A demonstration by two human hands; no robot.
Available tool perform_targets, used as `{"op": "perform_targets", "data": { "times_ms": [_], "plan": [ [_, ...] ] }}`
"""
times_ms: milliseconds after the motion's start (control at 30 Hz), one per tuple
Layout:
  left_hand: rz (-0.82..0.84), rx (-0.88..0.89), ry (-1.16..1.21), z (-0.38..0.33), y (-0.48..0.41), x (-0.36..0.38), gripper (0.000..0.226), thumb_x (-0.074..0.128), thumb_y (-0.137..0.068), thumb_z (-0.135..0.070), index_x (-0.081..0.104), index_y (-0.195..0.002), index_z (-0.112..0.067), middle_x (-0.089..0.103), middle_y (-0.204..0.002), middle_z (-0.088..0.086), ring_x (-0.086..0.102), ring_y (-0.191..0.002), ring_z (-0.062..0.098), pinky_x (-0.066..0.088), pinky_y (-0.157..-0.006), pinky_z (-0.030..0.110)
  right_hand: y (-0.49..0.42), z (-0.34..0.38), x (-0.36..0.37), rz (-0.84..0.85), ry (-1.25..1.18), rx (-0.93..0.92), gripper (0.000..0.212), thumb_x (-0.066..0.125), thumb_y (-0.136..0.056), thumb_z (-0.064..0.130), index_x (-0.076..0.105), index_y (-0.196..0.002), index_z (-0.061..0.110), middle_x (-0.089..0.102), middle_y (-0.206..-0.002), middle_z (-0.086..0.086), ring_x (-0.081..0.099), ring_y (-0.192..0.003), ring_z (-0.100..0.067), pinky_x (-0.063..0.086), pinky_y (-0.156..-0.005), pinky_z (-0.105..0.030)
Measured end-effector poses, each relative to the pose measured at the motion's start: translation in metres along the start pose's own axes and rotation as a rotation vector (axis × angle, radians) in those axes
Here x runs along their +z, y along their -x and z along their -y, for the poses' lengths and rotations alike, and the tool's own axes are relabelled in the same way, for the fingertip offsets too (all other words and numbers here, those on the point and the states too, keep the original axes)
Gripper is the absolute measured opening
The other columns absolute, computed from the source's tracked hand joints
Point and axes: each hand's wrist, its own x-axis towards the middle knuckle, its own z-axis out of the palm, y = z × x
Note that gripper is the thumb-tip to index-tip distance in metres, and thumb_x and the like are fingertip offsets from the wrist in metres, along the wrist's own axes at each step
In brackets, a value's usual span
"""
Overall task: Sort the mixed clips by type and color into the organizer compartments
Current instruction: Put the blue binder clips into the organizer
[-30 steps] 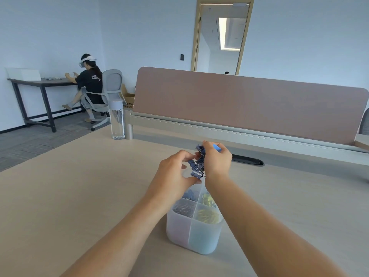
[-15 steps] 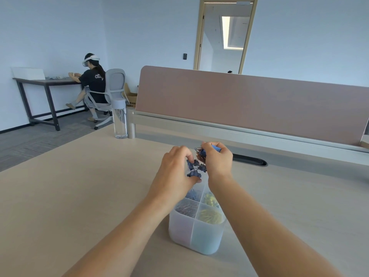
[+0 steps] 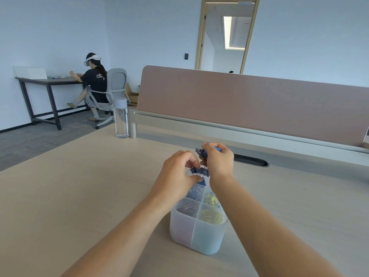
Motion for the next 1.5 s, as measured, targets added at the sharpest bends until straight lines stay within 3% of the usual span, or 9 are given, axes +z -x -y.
{"op": "perform_targets", "data": {
  "times_ms": [133,233,400,567,833,1000,1100,1300,1500],
  "plan": [
    [0.001,0.01,0.031,-0.001,0.0,0.0,0.037,0.086,-0.066,-0.005,0.058,-0.083,-0.023,0.058,-0.095,-0.011,0.064,-0.085,0.003,0.051,-0.083,0.024,0.0,-0.001,0.001,0.005,0.011,0.011,0.004,0.059,-0.087,0.012,0.062,-0.087,0.008,0.062,-0.068,-0.006,0.058,-0.056,-0.021,0.057,-0.057,-0.044],
    [0.018,-0.001,0.043,-0.004,0.002,-0.002,0.041,0.087,-0.067,-0.01,0.057,-0.092,-0.022,0.057,-0.103,-0.011,0.062,-0.085,0.002,0.047,-0.077,0.016,0.0,-0.001,0.0,0.001,0.034,-0.015,0.003,0.06,-0.085,0.008,0.061,-0.083,0.01,0.062,-0.066,-0.002,0.057,-0.056,-0.016,0.049,-0.048,-0.026],
    [-0.002,-0.031,0.017,-0.003,0.002,-0.002,0.046,0.087,-0.068,-0.014,0.053,-0.098,-0.025,0.055,-0.106,-0.012,0.056,-0.088,0.003,0.048,-0.077,0.021,-0.004,-0.004,0.001,0.006,0.052,-0.05,0.013,0.061,-0.079,0.001,0.062,-0.074,0.012,0.063,-0.073,-0.005,0.06,-0.07,-0.022,0.054,-0.073,-0.037],
    [-0.008,-0.091,0.022,-0.002,0.002,-0.002,0.051,0.087,-0.068,-0.015,0.049,-0.101,-0.025,0.051,-0.106,-0.01,0.052,-0.083,-0.001,0.041,-0.064,0.01,-0.003,-0.005,0.001,0.07,0.073,-0.08,0.013,0.061,-0.08,-0.003,0.063,-0.075,0.008,0.062,-0.068,-0.004,0.058,-0.059,-0.017,0.052,-0.06,-0.026],
    [0.016,-0.085,0.037,-0.005,0.003,-0.004,0.046,0.087,-0.069,-0.02,0.057,-0.102,-0.029,0.058,-0.096,-0.02,0.051,-0.085,-0.008,0.037,-0.067,0.004,-0.007,-0.01,0.003,0.097,0.215,-0.143,0.012,0.062,-0.083,0.01,0.063,-0.072,0.015,0.068,-0.071,-0.005,0.063,-0.066,-0.02,0.054,-0.068,-0.034],
    [0.005,-0.103,0.053,-0.005,0.003,-0.003,0.051,0.086,-0.069,-0.025,0.056,-0.109,-0.027,0.058,-0.108,-0.017,0.05,-0.095,0.001,0.037,-0.074,0.009,-0.006,-0.011,0.006,0.128,0.192,-0.134,0.03,0.044,-0.1,0.021,0.065,-0.081,0.009,0.07,-0.075,-0.009,0.062,-0.068,-0.018,0.053,-0.068,-0.03],
    [0.032,-0.097,0.06,-0.005,0.003,-0.005,0.046,0.082,-0.072,-0.018,0.06,-0.112,-0.026,0.062,-0.106,-0.017,0.054,-0.092,0.0,0.039,-0.074,0.007,-0.005,-0.013,0.009,0.23,0.445,-0.215,0.036,0.034,-0.104,0.025,0.061,-0.09,0.006,0.063,-0.077,-0.003,0.057,-0.066,-0.015,0.045,-0.058,-0.021],
    [0.054,-0.139,0.072,-0.004,0.004,-0.006,0.04,0.075,-0.076,-0.009,0.059,-0.11,-0.025,0.064,-0.095,-0.016,0.061,-0.09,0.003,0.043,-0.068,0.008,-0.006,-0.011,0.013,0.414,0.739,-0.241,0.045,0.024,-0.102,0.049,0.049,-0.082,0.017,0.058,-0.079,0.0,0.056,-0.073,-0.018,0.044,-0.071,-0.034],
    [0.026,-0.161,0.107,-0.004,0.004,-0.007,0.031,0.07,-0.083,-0.01,0.063,-0.104,-0.031,0.068,-0.097,-0.018,0.062,-0.083,-0.003,0.043,-0.067,0.004,-0.009,-0.012,0.014,0.196,0.374,-0.221,0.048,0.027,-0.105,0.041,0.061,-0.1,0.008,0.063,-0.094,-0.001,0.058,-0.084,-0.013,0.044,-0.066,-0.023]
  ]
}}
